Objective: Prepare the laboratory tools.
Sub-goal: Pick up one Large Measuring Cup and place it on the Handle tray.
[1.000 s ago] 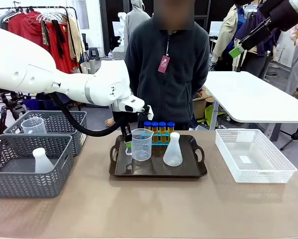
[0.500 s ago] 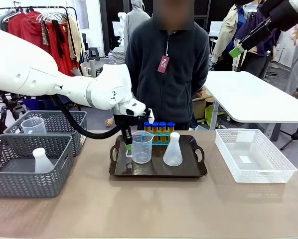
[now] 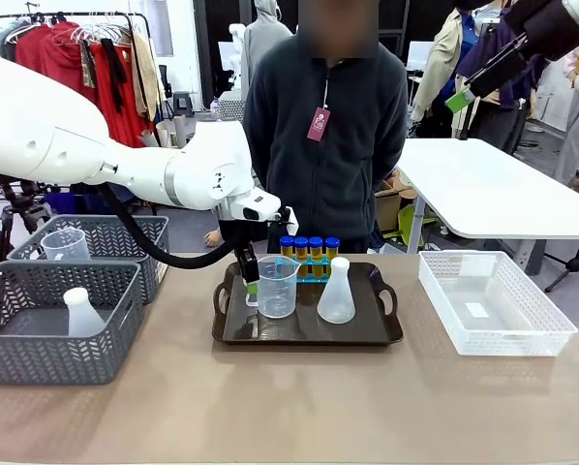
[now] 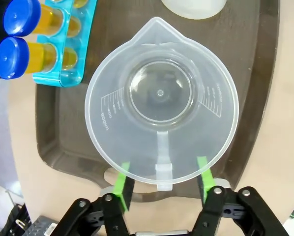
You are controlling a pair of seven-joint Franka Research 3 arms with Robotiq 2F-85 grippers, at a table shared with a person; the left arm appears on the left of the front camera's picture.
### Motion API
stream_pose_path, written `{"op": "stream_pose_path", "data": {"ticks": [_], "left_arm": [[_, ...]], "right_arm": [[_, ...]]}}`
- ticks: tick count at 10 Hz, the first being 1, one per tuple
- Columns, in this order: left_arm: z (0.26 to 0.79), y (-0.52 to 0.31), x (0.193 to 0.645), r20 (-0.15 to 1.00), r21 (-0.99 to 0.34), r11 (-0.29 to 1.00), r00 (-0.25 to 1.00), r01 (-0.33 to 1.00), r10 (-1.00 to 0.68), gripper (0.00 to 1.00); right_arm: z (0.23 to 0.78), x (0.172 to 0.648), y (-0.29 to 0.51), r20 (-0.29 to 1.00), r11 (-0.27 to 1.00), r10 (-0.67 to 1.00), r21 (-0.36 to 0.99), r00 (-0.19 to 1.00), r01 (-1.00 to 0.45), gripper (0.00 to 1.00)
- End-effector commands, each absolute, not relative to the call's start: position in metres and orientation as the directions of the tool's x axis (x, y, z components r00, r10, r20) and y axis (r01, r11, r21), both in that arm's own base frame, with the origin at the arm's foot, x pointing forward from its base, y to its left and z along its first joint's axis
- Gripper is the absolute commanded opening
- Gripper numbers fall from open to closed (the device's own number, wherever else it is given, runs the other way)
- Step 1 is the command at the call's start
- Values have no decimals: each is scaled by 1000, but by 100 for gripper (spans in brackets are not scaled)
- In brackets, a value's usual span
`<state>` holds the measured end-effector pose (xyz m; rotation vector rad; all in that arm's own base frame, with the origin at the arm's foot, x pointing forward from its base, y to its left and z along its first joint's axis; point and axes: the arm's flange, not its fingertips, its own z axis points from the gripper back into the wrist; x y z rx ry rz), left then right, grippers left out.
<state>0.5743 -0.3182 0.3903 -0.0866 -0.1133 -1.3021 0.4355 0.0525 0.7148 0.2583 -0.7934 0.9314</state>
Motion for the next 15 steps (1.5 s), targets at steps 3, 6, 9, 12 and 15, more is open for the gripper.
{"op": "stream_pose_path", "data": {"ticks": [3,6,9,12,15], "left_arm": [[405,-315,562,155,-33,301,303,953,-940,100],[411,-311,561,148,-37,304,306,952,-941,100],[421,-316,556,141,-4,344,341,939,-929,100],[413,-317,567,144,-19,293,293,956,-945,100],[428,-314,561,174,-48,286,290,957,-941,100]], "right_arm": [[716,435,52,711,584,618,-130,335,-801,100],[716,435,52,711,584,618,-130,335,-801,100],[716,435,52,711,584,618,-130,335,-801,100],[716,435,52,711,584,618,-130,335,-801,100],[716,435,52,711,584,618,-130,335,-801,100]]}}
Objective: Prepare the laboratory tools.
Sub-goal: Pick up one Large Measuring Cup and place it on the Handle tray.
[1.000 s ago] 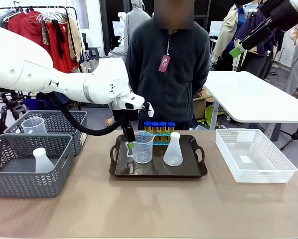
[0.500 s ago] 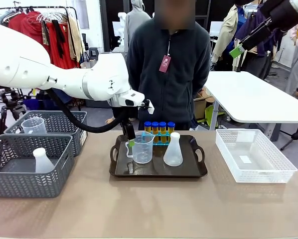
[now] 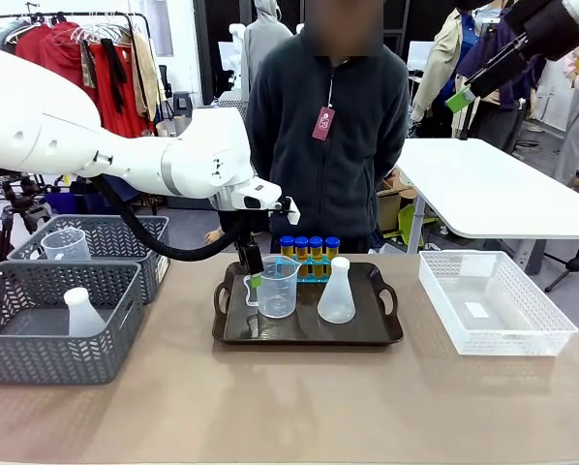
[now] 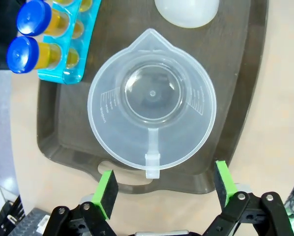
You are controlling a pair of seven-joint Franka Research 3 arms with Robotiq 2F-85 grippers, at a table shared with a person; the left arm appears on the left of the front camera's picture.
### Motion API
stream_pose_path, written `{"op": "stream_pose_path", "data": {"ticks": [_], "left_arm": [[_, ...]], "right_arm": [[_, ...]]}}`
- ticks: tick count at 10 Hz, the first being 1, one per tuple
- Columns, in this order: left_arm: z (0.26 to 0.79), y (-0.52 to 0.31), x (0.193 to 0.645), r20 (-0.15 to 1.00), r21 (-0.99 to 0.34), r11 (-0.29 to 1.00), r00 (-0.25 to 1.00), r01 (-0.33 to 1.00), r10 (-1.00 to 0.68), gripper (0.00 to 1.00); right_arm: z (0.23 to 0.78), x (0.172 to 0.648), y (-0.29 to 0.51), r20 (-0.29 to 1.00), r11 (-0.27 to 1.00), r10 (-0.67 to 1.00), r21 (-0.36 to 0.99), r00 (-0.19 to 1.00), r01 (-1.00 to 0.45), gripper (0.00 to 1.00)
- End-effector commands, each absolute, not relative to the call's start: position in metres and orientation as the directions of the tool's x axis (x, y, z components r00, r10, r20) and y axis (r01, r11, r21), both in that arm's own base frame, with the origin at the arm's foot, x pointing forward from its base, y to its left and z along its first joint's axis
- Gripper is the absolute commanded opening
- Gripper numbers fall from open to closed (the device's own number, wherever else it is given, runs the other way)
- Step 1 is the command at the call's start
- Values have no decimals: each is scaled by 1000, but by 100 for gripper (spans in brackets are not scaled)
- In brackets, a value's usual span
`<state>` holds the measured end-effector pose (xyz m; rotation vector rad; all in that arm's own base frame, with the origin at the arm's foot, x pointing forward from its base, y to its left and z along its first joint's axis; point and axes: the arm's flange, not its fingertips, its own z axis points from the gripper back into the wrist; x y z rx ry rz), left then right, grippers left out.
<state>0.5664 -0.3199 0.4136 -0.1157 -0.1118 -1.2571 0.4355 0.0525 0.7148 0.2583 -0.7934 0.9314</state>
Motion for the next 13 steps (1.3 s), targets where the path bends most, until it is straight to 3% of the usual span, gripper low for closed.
{"op": "stream_pose_path", "data": {"ticks": [1,5,8,13], "left_arm": [[446,-305,554,176,-52,290,294,956,-939,100],[513,-273,536,281,-68,307,314,949,-907,100],[572,-244,533,435,-41,291,280,956,-856,100],[661,-217,539,577,22,198,150,980,-803,100]], "right_arm": [[716,435,52,711,584,618,-130,335,-801,100],[716,435,52,711,584,618,-130,335,-801,100],[716,435,52,711,584,618,-130,335,-801,100],[716,435,52,711,584,618,-130,335,-801,100]]}}
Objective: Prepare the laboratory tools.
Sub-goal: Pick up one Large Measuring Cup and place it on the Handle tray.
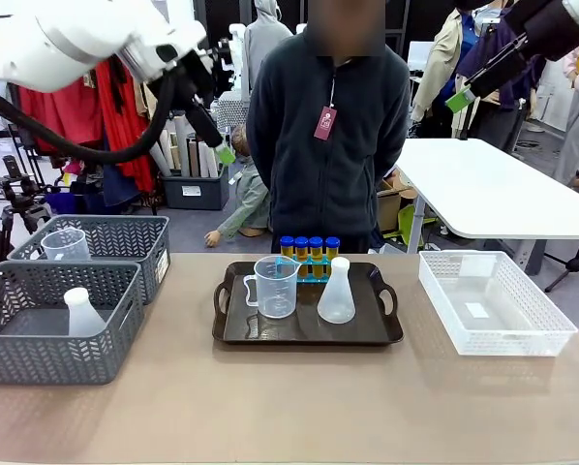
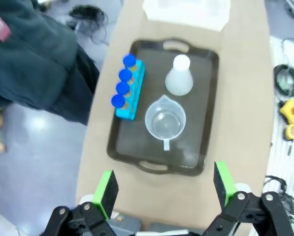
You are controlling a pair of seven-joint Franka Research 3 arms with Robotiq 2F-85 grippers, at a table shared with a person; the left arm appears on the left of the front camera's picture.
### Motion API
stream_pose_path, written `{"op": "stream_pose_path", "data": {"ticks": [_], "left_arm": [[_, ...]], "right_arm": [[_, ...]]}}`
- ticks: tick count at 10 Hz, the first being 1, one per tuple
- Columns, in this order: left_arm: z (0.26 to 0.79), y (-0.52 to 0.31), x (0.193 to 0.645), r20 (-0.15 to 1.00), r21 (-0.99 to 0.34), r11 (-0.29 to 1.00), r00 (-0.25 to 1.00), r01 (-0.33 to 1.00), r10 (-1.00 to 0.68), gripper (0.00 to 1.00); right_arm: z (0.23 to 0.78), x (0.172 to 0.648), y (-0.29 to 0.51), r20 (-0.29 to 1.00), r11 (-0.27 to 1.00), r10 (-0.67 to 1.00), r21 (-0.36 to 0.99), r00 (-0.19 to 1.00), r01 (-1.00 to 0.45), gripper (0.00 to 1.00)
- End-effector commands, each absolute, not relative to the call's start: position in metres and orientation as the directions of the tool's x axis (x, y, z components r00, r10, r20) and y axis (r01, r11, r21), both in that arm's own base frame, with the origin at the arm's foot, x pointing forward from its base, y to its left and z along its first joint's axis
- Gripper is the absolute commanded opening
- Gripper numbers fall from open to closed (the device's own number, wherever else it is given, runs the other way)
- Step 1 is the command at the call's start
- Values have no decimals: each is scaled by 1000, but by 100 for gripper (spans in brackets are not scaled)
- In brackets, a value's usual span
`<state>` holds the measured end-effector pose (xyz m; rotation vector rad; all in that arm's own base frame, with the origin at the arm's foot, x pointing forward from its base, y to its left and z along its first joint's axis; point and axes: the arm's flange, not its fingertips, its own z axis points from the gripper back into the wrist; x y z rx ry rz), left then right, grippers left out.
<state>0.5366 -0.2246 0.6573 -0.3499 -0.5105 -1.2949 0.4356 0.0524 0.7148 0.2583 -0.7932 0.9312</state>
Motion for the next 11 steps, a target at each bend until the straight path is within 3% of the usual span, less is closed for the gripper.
{"op": "stream_pose_path", "data": {"ticks": [1,5,11], "left_arm": [[676,-213,538,574,45,205,142,978,-806,100],[719,-200,529,611,65,170,95,983,-786,100],[722,-205,529,603,67,200,120,977,-789,100]], "right_arm": [[716,435,52,711,584,618,-130,335,-801,100],[716,435,52,711,584,618,-130,335,-801,100],[716,435,52,711,584,618,-130,335,-801,100]]}}
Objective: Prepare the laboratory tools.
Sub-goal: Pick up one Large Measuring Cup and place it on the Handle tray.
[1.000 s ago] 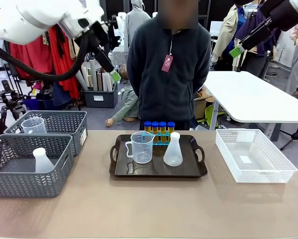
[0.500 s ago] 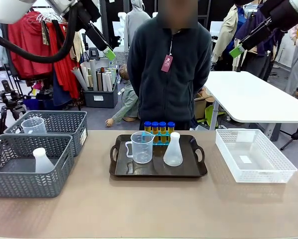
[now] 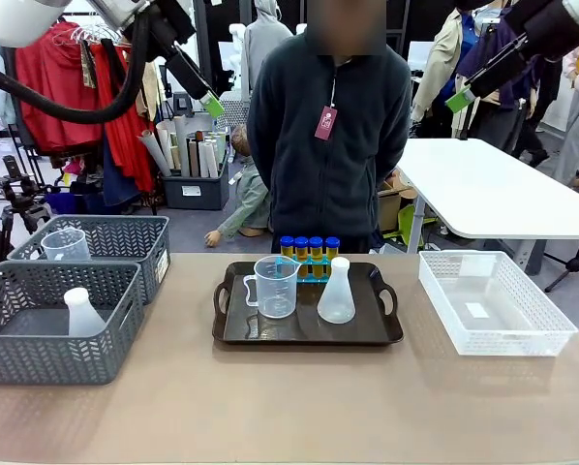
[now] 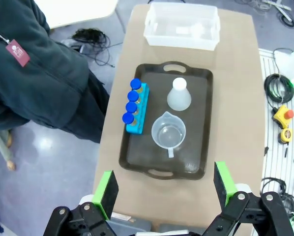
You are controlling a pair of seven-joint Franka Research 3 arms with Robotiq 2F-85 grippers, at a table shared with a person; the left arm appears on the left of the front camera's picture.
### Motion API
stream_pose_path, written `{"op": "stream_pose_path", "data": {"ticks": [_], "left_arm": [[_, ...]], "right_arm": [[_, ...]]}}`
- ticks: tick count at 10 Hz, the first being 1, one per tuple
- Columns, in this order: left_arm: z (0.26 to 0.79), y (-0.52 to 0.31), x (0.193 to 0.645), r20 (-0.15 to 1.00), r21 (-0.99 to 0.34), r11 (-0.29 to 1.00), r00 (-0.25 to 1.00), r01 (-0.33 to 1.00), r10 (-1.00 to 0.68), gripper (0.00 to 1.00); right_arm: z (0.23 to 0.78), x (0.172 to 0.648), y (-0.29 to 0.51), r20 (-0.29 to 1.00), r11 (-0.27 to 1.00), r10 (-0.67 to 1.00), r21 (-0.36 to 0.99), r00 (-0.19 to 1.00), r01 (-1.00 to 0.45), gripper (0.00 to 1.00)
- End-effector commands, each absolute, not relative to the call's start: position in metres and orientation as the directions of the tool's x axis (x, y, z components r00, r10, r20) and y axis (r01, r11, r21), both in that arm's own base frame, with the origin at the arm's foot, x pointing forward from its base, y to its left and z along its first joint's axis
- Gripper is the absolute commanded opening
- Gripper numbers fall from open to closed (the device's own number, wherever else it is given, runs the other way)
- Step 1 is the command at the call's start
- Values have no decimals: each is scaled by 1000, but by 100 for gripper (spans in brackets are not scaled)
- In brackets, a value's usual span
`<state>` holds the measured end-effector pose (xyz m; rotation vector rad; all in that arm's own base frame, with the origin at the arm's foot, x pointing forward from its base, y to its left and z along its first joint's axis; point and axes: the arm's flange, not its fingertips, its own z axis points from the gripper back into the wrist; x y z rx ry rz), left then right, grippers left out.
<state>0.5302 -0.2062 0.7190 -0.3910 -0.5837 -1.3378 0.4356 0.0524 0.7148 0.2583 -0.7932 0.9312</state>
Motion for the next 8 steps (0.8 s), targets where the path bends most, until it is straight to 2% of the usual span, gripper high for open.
{"op": "stream_pose_path", "data": {"ticks": [1,8], "left_arm": [[722,-205,529,603,67,200,120,977,-789,100],[722,-205,529,603,67,200,120,977,-789,100]], "right_arm": [[716,435,52,711,584,618,-130,335,-801,100],[716,435,52,711,584,618,-130,335,-801,100]]}}
